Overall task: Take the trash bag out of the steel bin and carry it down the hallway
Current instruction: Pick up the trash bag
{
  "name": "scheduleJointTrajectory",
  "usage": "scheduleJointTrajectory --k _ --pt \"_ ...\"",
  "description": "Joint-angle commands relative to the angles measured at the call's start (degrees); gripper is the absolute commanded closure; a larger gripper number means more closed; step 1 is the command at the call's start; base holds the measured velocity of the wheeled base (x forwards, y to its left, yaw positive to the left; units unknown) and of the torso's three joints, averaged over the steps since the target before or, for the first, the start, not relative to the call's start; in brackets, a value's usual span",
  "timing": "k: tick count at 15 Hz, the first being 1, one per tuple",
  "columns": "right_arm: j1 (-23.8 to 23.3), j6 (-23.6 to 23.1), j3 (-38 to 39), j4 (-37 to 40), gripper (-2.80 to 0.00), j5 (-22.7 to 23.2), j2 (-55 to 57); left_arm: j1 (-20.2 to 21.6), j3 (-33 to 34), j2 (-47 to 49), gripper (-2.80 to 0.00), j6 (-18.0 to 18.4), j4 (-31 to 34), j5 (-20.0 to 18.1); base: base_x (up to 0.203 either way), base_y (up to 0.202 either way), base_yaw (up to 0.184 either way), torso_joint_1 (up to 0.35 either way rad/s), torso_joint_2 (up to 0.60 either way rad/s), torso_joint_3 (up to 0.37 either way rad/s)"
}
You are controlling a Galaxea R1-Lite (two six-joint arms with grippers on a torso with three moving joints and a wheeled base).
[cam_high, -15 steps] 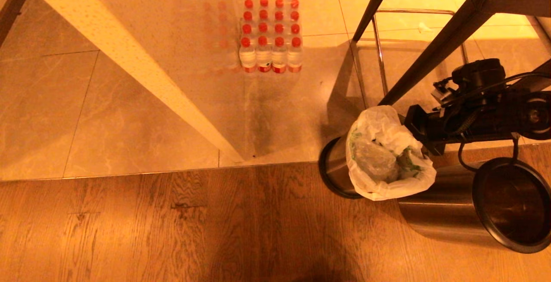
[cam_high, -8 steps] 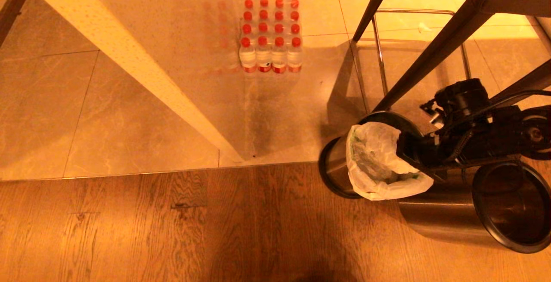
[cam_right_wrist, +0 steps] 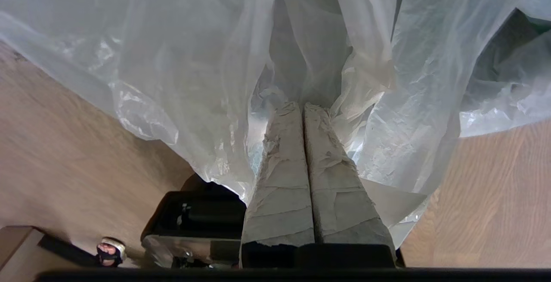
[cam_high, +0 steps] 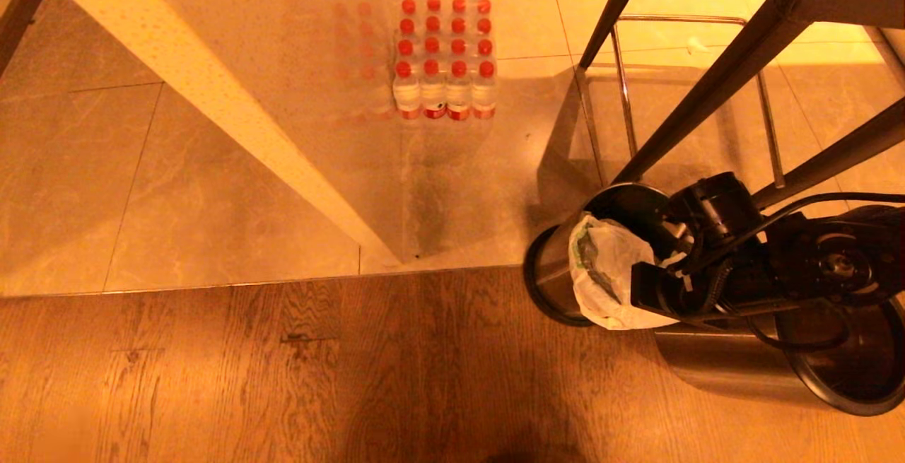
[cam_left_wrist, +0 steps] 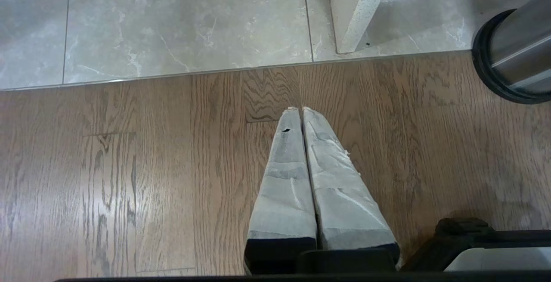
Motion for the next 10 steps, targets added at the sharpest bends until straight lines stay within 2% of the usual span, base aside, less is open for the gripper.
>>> scheduleJointTrajectory --k 1,8,10 --pt "0.4 0.2 -0.9 0.1 0.0 -0.1 0.2 0.0 -0.1 0.0 0.0 0.0 0.0 0.0 0.0 0.0 0.0 0.0 0.0 0.0" --pt "0.2 -2.6 -4.5 3.4 0.0 -0.6 -14.2 0.0 0.0 0.0 0.0 0.1 0.0 0.0 0.0 0.0 0.0 0.0 0.0 0.0" --pt "0.3 -3.1 -5.3 4.5 0.0 -3.5 -17.8 0.0 0.0 0.0 0.0 0.1 0.0 0.0 0.0 0.0 0.0 0.0 0.0 0.0"
